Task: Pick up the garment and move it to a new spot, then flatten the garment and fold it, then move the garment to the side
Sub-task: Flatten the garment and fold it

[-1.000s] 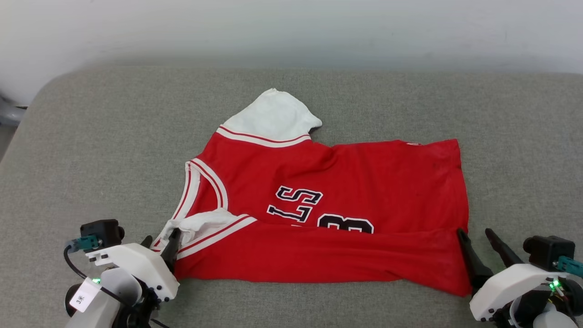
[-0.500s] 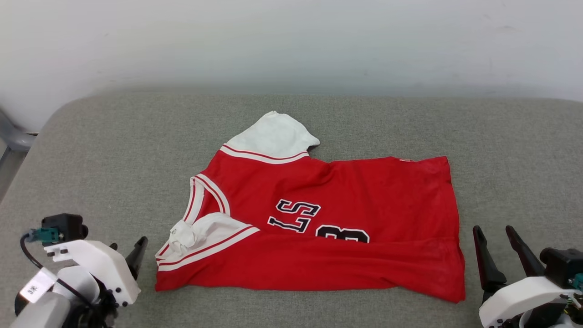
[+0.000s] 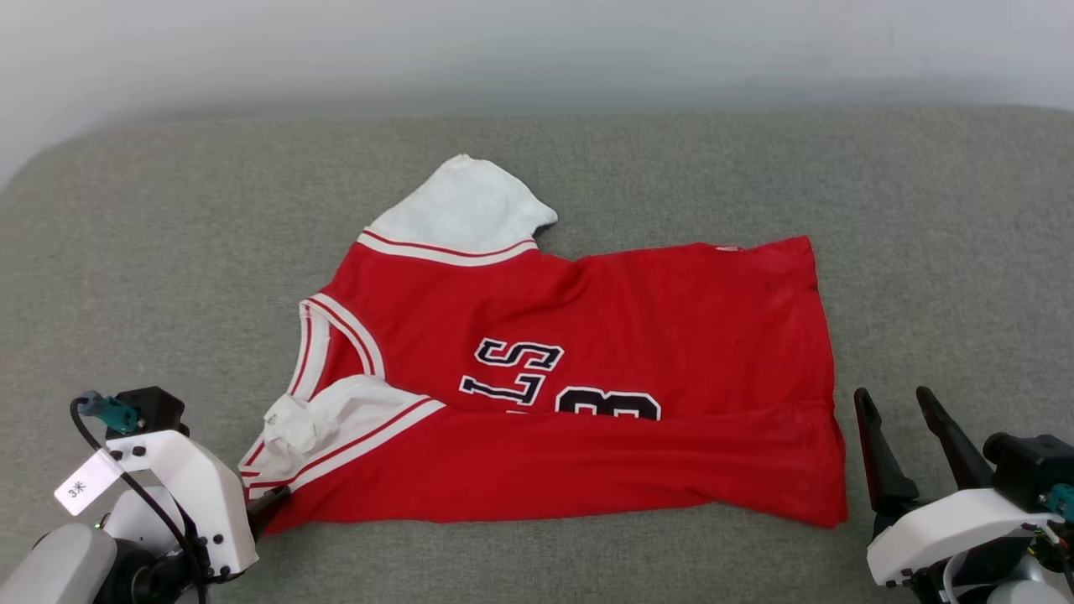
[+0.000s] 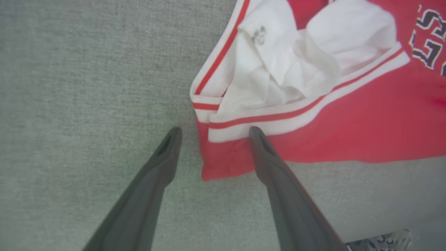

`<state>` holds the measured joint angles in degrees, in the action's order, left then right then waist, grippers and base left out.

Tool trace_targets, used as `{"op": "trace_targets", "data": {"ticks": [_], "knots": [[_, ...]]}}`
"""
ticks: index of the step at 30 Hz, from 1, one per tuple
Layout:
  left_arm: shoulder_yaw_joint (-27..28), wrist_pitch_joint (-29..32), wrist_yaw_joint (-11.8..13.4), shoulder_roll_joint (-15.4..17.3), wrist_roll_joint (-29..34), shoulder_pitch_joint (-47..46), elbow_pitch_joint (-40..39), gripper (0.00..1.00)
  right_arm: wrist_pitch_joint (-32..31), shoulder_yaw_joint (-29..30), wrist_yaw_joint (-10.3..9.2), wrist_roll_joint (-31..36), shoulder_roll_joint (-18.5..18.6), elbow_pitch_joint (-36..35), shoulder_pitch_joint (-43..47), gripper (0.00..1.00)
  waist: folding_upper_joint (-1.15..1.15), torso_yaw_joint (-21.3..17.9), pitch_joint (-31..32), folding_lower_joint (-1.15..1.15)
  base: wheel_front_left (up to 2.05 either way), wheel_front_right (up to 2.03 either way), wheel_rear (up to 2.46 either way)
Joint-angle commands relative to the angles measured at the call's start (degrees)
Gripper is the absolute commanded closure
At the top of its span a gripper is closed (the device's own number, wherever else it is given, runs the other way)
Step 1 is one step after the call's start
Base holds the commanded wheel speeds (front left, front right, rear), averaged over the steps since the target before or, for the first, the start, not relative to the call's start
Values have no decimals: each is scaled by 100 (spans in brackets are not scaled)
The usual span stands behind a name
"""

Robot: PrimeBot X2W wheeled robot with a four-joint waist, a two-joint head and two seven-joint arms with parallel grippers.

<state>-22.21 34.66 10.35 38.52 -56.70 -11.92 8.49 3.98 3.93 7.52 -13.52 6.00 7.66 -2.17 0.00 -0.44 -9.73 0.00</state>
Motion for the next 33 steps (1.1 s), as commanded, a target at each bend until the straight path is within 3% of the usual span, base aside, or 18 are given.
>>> {"op": "trace_targets", "data": {"ticks": [1, 8, 10, 11, 17, 20, 29, 33], "knots": [[-37, 12, 24, -46, 0, -47, 63, 0, 5, 16, -7, 20, -24, -21, -70, 0, 0, -81, -122, 0, 0, 0, 0], [-260, 101, -207, -367, -110, -82, 542, 0, -58, 77, -7, -93, 9, 79, -126, 0, 0, -152, -233, 0, 0, 0, 0], [-309, 86, -290, -460, -145, -100, 609, 90, -86, 115, -7, -113, 33, 120, -121, 0, 0, -152, -221, 0, 0, 0, 0], [-332, 90, -329, -492, -164, -103, 629, 100, -100, 132, -7, -139, 53, 130, -124, 0, 0, -145, -211, 0, 0, 0, 0], [-214, -158, -487, -525, -202, -192, 634, 100, -258, 212, -6, -373, 137, 64, -168, 0, 0, -70, -95, 0, 0, 0, 0], [-105, -281, -532, -479, -233, -210, 579, 100, -638, 168, -6, -579, 253, 48, -157, 0, 0, -36, -12, 0, 0, 0, 0], [30, -473, -367, -242, -55, -177, 5, 100, -2963, -460, -6, -1241, 1006, -284, 52, 0, 0, 63, 44, 0, 0, 0, 0], [35, -493, -256, -224, -16, -143, -246, 100, -3594, -696, -6, -1415, 1075, -349, 65, 0, 0, 115, -75, 0, 0, 0, 0]]}}
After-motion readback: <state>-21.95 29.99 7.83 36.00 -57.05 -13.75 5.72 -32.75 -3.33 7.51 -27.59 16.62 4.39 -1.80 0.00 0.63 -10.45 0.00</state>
